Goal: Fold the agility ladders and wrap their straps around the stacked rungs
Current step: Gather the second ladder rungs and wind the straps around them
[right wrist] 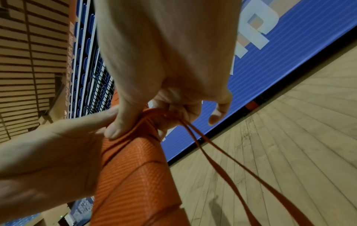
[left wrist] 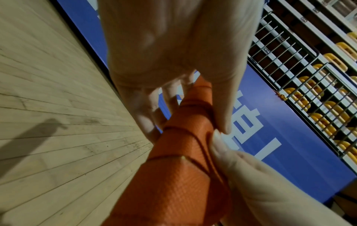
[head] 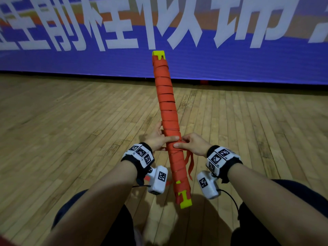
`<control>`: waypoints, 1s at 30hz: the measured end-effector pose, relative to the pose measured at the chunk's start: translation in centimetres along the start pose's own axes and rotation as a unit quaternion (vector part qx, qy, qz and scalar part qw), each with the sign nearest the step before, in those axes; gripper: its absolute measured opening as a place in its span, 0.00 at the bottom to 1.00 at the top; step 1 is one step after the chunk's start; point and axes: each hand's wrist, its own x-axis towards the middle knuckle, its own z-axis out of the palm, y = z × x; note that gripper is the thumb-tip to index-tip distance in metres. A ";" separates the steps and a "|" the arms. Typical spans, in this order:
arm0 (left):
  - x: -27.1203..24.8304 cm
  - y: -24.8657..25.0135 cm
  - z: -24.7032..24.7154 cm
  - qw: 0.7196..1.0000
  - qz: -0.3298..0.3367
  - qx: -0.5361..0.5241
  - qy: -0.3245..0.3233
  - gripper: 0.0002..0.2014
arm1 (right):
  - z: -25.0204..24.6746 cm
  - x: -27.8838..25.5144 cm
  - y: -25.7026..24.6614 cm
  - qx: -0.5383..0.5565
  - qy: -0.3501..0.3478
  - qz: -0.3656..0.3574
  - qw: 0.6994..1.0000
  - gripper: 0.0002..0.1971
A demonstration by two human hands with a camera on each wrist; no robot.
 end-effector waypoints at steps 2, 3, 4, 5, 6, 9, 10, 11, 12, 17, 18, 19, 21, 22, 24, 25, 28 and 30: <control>0.1 0.0 0.0 1.000 0.002 -0.002 0.007 0.35 | 0.0 0.0 -0.2 0.004 0.005 0.002 1.000 0.23; 0.1 0.0 -0.1 1.000 0.004 -0.006 0.009 0.36 | -0.2 0.0 -0.4 0.004 0.000 0.005 1.000 0.22; 0.2 -0.1 -0.1 1.000 0.007 -0.011 0.010 0.36 | -0.5 0.0 -0.4 0.002 -0.007 0.005 1.000 0.21; 0.2 -0.2 -0.3 1.000 0.008 -0.014 0.010 0.37 | -0.7 0.0 -0.4 0.002 -0.017 0.004 1.000 0.19; 0.2 -0.3 -0.4 1.000 0.007 -0.016 0.010 0.37 | -0.9 -0.1 -0.5 0.004 -0.025 0.001 1.000 0.17; 0.1 -0.4 -0.6 1.000 0.004 -0.026 -0.004 0.35 | -1.0 -0.3 -0.4 0.022 -0.046 -0.002 0.999 0.08; 0.0 -0.5 -0.6 1.000 0.003 -0.029 -0.011 0.34 | -1.1 -0.3 -0.4 0.028 -0.052 -0.002 0.998 0.06; 0.0 -0.5 -0.6 0.999 0.003 -0.032 -0.015 0.32 | -1.1 -0.3 -0.4 0.037 -0.059 -0.001 0.998 0.04; -0.1 -0.5 -0.6 0.999 0.005 -0.033 -0.018 0.31 | -1.2 -0.2 -0.4 0.045 -0.060 -0.001 0.997 0.03; 0.2 -0.1 -0.1 1.000 0.005 -0.001 0.000 0.34 | -0.8 -0.2 -0.8 0.032 -0.012 0.003 0.999 0.07; 0.2 -0.1 0.1 1.000 0.007 0.017 0.010 0.35 | -0.6 -0.1 -0.7 0.026 -0.003 0.000 1.000 0.11; 0.3 -0.1 0.2 0.999 0.010 0.026 0.021 0.35 | -0.3 -0.1 -0.6 0.024 0.004 -0.001 1.000 0.15; 0.4 -0.2 0.3 0.998 0.021 0.035 0.040 0.34 | 0.0 0.0 -0.4 0.033 0.017 0.001 0.999 0.20; 0.4 -0.3 0.4 0.998 0.026 0.038 0.047 0.34 | 0.0 0.1 -0.3 0.035 0.019 0.003 0.999 0.20; 0.4 -0.4 0.3 0.997 0.031 0.036 0.064 0.38 | -0.2 0.0 -0.5 0.040 0.015 0.006 0.999 0.12; 0.5 -0.4 0.2 0.997 0.028 0.033 0.071 0.40 | -0.4 -0.1 -0.7 0.045 0.007 0.006 0.999 0.07; 0.4 -0.5 0.0 0.998 0.014 0.014 0.060 0.39 | -0.9 -0.7 -1.0 0.070 -0.026 -0.003 0.997 0.03; 0.2 -0.4 -0.2 0.999 0.008 -0.011 0.037 0.36 | -1.2 -0.7 -0.9 0.085 -0.033 -0.008 0.996 0.04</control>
